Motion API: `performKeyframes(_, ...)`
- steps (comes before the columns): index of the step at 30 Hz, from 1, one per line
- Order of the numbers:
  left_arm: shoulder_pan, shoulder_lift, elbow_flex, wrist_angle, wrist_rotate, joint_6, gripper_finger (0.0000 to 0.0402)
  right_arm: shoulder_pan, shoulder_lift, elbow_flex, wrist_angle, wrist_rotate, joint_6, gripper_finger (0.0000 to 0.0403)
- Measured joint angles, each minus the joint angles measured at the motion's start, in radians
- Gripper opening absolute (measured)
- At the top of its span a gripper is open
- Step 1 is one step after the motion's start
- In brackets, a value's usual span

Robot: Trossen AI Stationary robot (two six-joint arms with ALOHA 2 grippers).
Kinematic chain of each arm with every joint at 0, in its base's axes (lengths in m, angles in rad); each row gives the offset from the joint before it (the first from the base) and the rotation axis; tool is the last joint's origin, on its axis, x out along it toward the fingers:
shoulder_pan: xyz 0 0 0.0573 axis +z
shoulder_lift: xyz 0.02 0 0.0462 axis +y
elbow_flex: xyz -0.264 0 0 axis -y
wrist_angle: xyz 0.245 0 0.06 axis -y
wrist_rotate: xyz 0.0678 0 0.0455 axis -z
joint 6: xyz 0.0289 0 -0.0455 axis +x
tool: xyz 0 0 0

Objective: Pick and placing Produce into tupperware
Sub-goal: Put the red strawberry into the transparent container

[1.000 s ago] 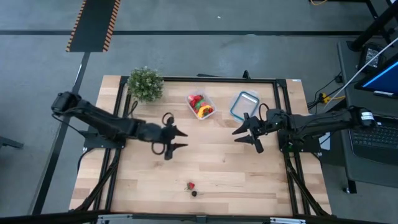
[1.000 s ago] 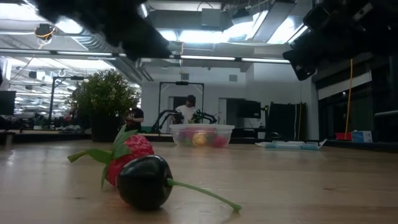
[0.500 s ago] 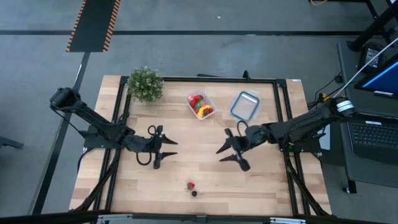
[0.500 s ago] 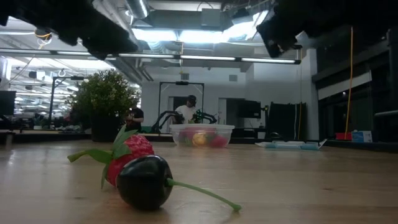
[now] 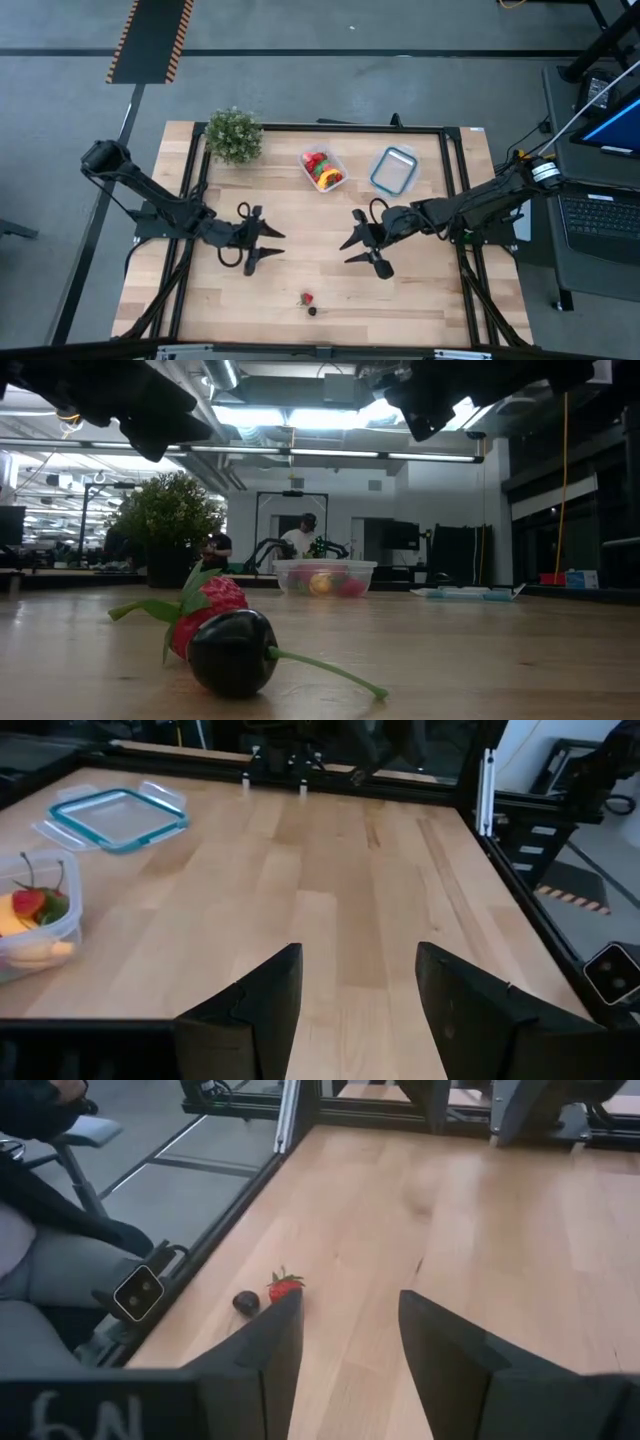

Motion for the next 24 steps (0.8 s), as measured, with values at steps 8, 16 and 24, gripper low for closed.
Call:
performKeyframes(8, -0.013, 0.009, 0.041, -0.001, 0.118, -0.026, 0.0186, 0.000, 0.000, 0.000, -0.023, 0.000, 0.024, 0.0167)
performKeyframes(16, -0.103, 0.156, 0.201, -0.169, 0.079, -0.033, 0.0169, 0.000, 0.000, 0.000, -0.024, -0.005, 0.060, 0.0167)
performKeyframes(24, -0.106, 0.387, 0.485, -0.546, 0.087, -0.105, 0.0166, 0.000, 0.000, 0.000, -0.026, -0.005, 0.059, 0.0167)
